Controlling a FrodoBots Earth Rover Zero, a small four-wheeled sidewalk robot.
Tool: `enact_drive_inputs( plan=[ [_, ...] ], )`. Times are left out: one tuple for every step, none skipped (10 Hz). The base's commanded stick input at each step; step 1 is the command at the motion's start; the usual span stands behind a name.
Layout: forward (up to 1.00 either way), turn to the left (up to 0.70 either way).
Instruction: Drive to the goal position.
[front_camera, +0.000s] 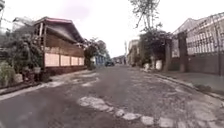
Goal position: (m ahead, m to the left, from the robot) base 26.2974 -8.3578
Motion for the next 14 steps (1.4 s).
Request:
enact_drive_inputs(
  plan=[
    [0.7,0.0],
    [0.7,0.0],
    [0.7,0.0],
    [0.7,0.0],
    [0.7,0.0],
    [0.7,0.0],
    [0.7,0.0],
    [0.7,0.0],
    [0.7,0.0],
    [0.7,0.0],
    [0.7,0.0],
    [0.7,0.0],
    [0.7,0.0],
    [0.7,0.0]
  ],
)
